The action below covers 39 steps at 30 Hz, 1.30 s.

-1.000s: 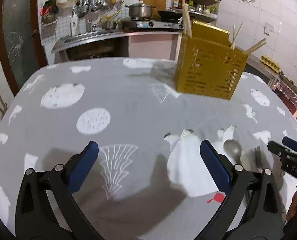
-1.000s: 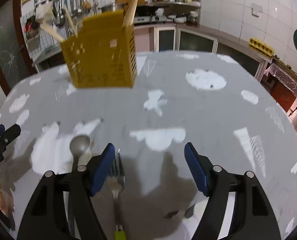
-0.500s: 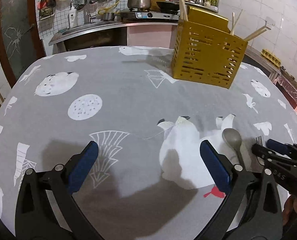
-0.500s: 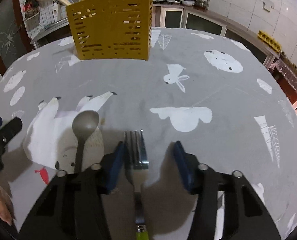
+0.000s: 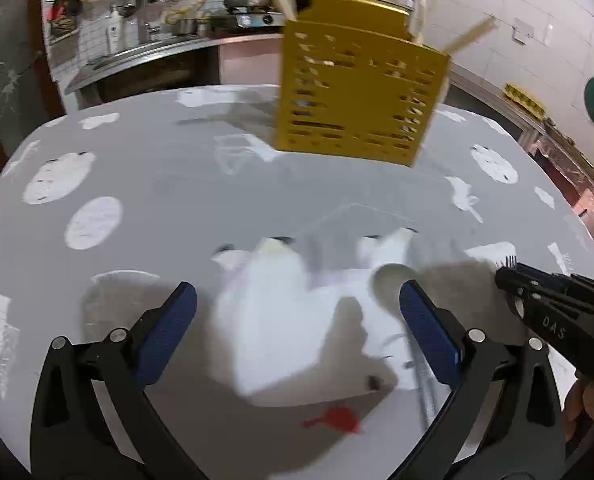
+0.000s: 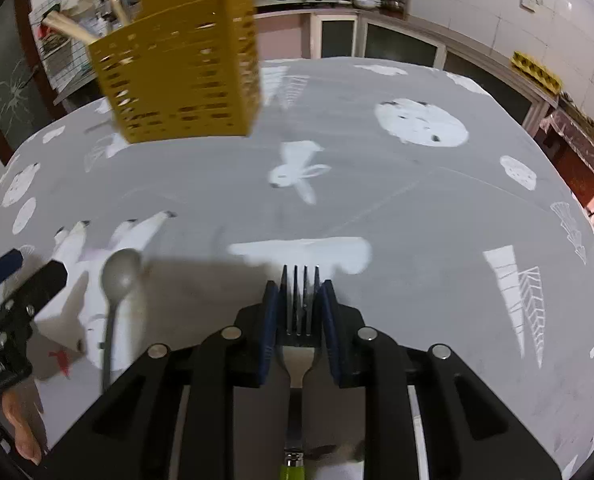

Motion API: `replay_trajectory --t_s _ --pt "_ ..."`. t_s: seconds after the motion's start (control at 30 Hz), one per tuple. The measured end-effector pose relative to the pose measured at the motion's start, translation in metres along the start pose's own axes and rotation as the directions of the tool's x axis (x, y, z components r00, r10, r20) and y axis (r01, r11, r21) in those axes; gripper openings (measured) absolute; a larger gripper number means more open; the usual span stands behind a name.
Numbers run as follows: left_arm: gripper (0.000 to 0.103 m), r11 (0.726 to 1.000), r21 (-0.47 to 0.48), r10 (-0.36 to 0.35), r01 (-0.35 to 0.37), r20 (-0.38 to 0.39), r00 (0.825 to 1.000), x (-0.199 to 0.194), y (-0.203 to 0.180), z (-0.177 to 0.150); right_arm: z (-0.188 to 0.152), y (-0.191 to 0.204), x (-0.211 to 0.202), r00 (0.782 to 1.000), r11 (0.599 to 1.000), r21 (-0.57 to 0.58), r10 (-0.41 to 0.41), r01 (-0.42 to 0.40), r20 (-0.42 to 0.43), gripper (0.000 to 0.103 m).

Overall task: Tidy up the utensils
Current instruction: 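Close the left gripper on the grey spoon while the right closes on the fork, then lift the spoon and fork and carry them over the yellow caddy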

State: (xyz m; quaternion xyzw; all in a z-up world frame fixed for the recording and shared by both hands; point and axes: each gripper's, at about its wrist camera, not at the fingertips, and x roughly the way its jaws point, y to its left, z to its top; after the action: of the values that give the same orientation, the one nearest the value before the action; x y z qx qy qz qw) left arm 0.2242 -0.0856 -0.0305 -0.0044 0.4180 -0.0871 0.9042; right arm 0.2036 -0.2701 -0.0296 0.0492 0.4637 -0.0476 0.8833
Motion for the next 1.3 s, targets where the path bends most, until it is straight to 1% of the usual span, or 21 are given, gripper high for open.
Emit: replay_trajectory --t_s 0.1,0.17,0.23,0.3,0.4,0.47,0.5,0.53,0.57,0.63,0.7,0.83,1.0,1.13,1.2,1.3 --pt "0.097 0.999 0.028 -0.022 0.022 -0.018 1.0 0.008 -0.019 0.0 0.001 -0.011 0.0 1.0 1.0 0.01 -0.004 0.004 0.002 0.022" --pt "0.091 0.998 0.047 -0.035 0.037 -0.031 0.999 0.013 -0.03 0.0 0.0 -0.016 0.001 1.0 1.0 0.014 0.001 -0.001 0.001 0.022" --pt "0.075 0.996 0.075 -0.051 0.055 -0.065 0.997 0.021 -0.042 0.001 -0.001 -0.018 0.001 1.0 1.0 0.009 0.006 -0.006 0.002 0.022" --pt "0.07 0.994 0.092 -0.052 0.062 -0.108 0.993 0.03 -0.051 0.002 -0.001 -0.02 0.001 1.0 1.0 0.009 0.01 -0.01 0.003 0.022" --pt "0.069 0.993 0.105 -0.031 0.044 -0.122 0.992 0.036 -0.058 0.005 -0.001 -0.021 0.001 1.0 1.0 0.009 0.015 -0.015 0.004 0.022" --pt "0.066 0.994 0.103 -0.029 0.043 -0.13 0.991 0.038 -0.059 0.007 0.001 -0.021 0.002 1.0 1.0 0.008 0.017 -0.017 0.002 0.022" --pt "0.062 0.994 0.104 -0.024 0.039 -0.135 0.991 0.039 -0.06 0.008 0.002 -0.021 0.003 1.0 1.0 0.007 0.017 -0.017 0.001 0.022" --pt "0.056 0.994 0.108 -0.021 0.036 -0.137 0.99 0.04 -0.06 0.009 0.003 -0.022 0.004 1.0 1.0 0.008 0.017 -0.017 0.0 0.022" --pt "0.052 0.993 0.111 -0.017 0.033 -0.14 0.99 0.04 -0.061 0.01 0.005 -0.022 0.004 1.0 1.0 0.009 0.016 -0.016 0.0 0.022" --pt "0.04 0.994 0.11 -0.009 0.026 -0.151 0.988 0.041 -0.06 0.013 0.006 -0.021 0.003 1.0 1.0 0.01 0.017 -0.017 0.003 0.022" --pt "0.035 0.994 0.111 -0.004 0.022 -0.163 0.987 0.042 -0.059 0.015 0.007 -0.02 0.001 1.0 1.0 0.008 0.019 -0.019 0.007 0.022" --pt "0.035 0.994 0.1 -0.013 0.031 -0.175 0.984 0.041 -0.058 0.018 0.006 -0.018 -0.004 1.0 1.0 0.008 0.017 -0.017 0.025 0.022" --pt "0.035 0.995 0.089 -0.029 0.041 -0.138 0.99 0.032 -0.053 0.019 0.008 -0.015 -0.02 0.997 1.0 0.007 0.022 -0.022 0.069 0.022" --pt "0.035 0.996 0.083 -0.033 0.039 -0.069 0.997 0.013 -0.046 0.023 0.011 -0.012 -0.036 0.993 0.999 0.01 0.033 -0.035 0.114 0.022" --pt "0.035 0.995 0.098 -0.014 0.015 -0.012 1.0 -0.002 -0.042 0.025 0.011 -0.009 -0.044 0.989 0.999 0.008 0.039 -0.04 0.14 0.022" --pt "0.035 0.994 0.107 0.0 -0.006 0.058 0.998 -0.022 -0.035 0.028 0.012 -0.004 -0.054 0.984 0.999 0.007 0.042 -0.044 0.174 0.022"
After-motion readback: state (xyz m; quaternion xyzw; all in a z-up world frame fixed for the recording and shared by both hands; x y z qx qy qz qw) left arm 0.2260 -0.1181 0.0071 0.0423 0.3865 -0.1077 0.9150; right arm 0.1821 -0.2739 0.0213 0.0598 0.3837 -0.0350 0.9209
